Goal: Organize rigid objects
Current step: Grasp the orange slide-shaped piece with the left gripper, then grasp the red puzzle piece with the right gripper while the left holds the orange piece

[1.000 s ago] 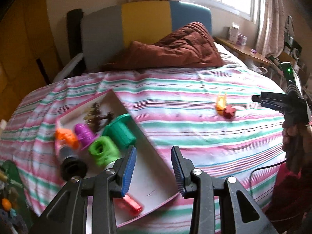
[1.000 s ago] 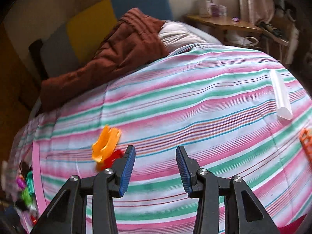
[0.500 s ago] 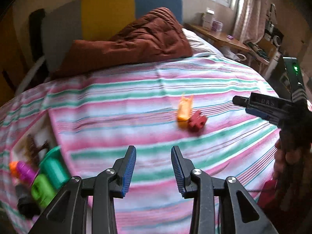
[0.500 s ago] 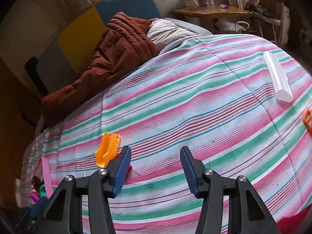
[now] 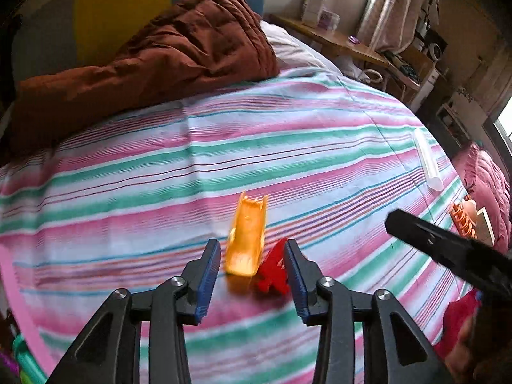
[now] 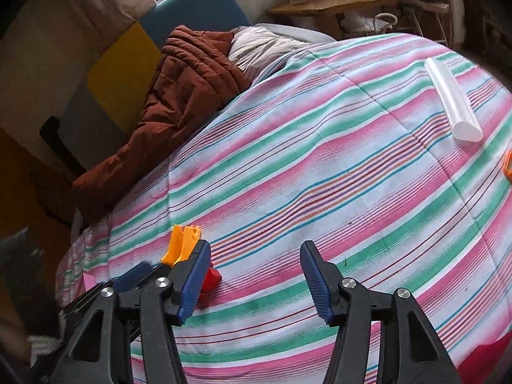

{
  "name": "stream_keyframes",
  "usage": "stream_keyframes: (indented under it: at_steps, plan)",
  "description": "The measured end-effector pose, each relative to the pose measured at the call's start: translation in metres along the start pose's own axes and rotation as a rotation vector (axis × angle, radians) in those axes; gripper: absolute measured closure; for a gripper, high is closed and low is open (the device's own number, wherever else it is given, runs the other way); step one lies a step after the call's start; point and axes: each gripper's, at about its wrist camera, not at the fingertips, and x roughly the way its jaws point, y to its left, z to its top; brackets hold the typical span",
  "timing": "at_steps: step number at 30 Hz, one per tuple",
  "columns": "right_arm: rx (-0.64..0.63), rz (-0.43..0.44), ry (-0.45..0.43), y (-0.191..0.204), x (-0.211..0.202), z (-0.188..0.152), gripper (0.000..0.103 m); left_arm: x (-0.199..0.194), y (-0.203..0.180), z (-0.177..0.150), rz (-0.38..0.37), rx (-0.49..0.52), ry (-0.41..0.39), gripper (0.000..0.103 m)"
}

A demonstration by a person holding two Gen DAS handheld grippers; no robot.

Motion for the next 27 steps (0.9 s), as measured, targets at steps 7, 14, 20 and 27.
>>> stream_keyframes:
  at_steps: [7, 14, 20, 27]
  plan:
    - [-0.001, 0.001, 0.013, 0.001, 0.003, 0.0, 0.043, 0.03, 0.004, 0.01, -0.009, 0.014, 0.02, 0.061]
    - [-0.024, -0.015, 0.027, 0.003, 0.008, -0.001, 0.043, 0.017, 0.03, -0.012, -0.023, -0.056, 0.014, 0.077]
    - [-0.094, -0.012, 0.08, 0.014, 0.019, -0.009, 0.043, -0.012, 0.048, -0.056, 0.015, -0.128, -0.004, 0.077]
    - [-0.294, 0.013, 0.154, 0.048, 0.035, -0.031, 0.043, -0.043, 0.029, -0.113, 0.069, -0.083, -0.036, 0.077]
